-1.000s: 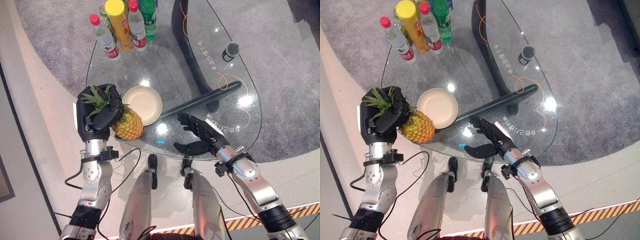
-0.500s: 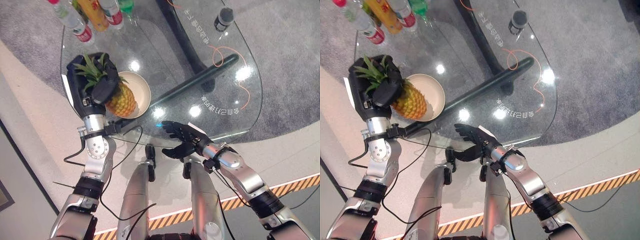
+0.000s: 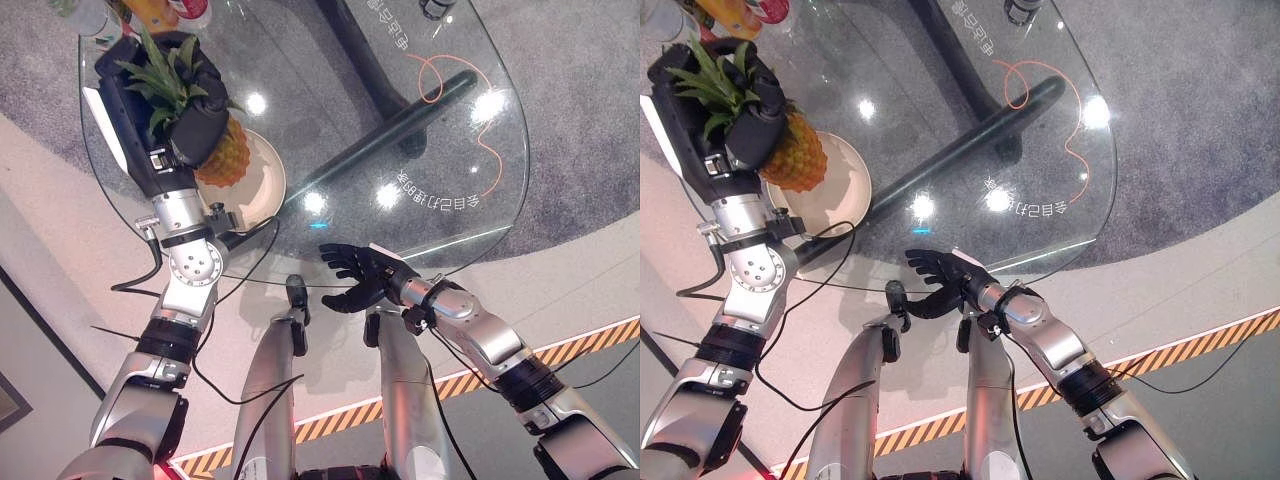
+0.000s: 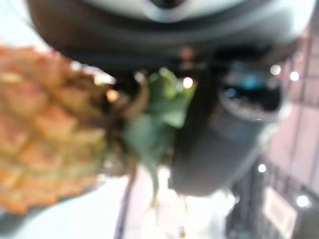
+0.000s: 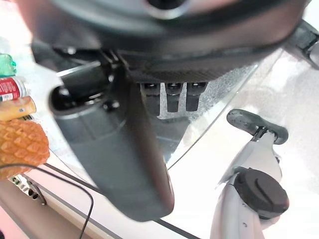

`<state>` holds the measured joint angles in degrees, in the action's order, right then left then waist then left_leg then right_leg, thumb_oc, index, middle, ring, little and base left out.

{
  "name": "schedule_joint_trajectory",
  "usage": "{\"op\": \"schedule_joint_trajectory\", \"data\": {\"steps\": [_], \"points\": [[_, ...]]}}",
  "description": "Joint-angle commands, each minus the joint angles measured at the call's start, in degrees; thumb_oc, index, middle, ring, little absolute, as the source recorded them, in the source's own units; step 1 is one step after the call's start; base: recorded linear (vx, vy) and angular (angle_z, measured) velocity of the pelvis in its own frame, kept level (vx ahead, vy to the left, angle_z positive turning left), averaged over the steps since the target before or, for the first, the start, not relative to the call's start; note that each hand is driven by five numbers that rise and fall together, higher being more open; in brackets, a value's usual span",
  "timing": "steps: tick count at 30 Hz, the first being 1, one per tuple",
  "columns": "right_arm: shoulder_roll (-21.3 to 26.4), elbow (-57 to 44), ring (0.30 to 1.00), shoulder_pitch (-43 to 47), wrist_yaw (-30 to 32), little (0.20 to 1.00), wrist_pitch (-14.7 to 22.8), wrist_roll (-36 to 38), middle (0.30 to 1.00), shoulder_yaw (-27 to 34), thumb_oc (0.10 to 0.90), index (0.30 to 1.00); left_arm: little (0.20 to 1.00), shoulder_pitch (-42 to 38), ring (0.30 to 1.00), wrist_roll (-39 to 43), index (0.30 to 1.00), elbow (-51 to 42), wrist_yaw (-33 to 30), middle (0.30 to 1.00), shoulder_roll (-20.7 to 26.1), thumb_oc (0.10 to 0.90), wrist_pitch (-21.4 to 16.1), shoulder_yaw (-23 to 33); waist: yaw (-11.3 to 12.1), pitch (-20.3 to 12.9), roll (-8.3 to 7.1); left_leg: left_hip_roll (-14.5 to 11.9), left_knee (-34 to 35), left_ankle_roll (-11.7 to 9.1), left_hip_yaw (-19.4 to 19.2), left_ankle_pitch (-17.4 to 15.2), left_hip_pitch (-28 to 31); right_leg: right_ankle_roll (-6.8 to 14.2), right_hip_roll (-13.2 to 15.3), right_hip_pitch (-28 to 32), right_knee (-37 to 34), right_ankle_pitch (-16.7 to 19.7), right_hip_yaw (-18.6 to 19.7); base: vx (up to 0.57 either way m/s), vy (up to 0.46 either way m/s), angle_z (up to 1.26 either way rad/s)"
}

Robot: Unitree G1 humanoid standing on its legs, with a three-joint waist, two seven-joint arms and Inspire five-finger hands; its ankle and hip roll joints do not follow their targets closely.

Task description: Pick up the fruit to the plate

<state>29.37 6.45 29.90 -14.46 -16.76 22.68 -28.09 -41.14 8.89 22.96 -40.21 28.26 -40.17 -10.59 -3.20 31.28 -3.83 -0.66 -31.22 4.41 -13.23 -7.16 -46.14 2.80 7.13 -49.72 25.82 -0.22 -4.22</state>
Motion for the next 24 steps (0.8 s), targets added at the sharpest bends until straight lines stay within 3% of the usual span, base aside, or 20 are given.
{"op": "schedule_joint_trajectory", "data": {"steps": [1,8,17,19,24], "points": [[1.3,-4.2,0.900,1.3,-2.2,0.900,2.0,2.7,0.900,-1.1,0.800,0.900,0.200,-6.1,0.300,-6.6,0.300,-3.5,-5.0,0.300,1.6,0.100,-8.7,0.9,1.1,-1.5,1.79,3.6,2.8,-1.6,1.5,-0.1,-0.6,0.8,-3.1,0.5,1.9,0.0,-4.9,-0.05,0.090,-0.06],[1.9,-3.3,0.900,2.8,-2.2,0.900,3.6,3.0,0.900,-1.6,0.800,0.900,0.200,-8.7,0.300,-11.5,0.300,0.5,-10.5,0.300,1.0,0.100,-9.9,-0.2,0.4,-1.5,1.58,3.9,3.6,-1.7,1.1,0.9,-3.3,0.6,-4.4,-2.8,2.0,0.6,-4.8,-0.02,0.059,-0.03],[2.8,-2.1,0.900,5.0,-2.5,0.900,4.8,3.6,0.900,-2.4,0.800,0.900,0.200,-12.4,0.300,-12.1,0.300,5.3,-14.2,0.300,2.1,0.100,-10.1,-2.2,-0.1,-1.5,0.50,4.2,4.5,-2.5,1.2,2.1,-5.2,0.2,-5.7,-3.6,0.1,1.0,-5.4,-0.02,0.019,0.00],[3.1,-1.6,0.900,6.0,-2.8,0.900,5.2,3.5,0.900,-2.1,0.800,0.900,0.200,-13.7,0.300,-11.7,0.300,6.4,-15.2,0.300,2.6,0.100,-10.3,-2.3,-0.4,-1.5,0.07,4.2,5.0,-2.4,0.6,4.0,-7.1,-0.4,-5.5,-5.0,-1.2,2.7,-6.1,-0.07,0.000,-0.02],[2.7,-1.2,0.900,5.5,-2.8,0.900,6.3,3.9,0.900,-2.6,0.800,0.900,0.200,-14.2,0.300,-10.3,0.300,9.0,-15.1,0.300,2.9,0.100,-9.1,-3.0,-0.5,-1.5,-0.60,4.2,4.7,-2.9,1.7,2.5,-6.3,0.1,-5.9,-4.3,-0.8,1.6,-5.9,0.03,-0.012,-0.02]]}}
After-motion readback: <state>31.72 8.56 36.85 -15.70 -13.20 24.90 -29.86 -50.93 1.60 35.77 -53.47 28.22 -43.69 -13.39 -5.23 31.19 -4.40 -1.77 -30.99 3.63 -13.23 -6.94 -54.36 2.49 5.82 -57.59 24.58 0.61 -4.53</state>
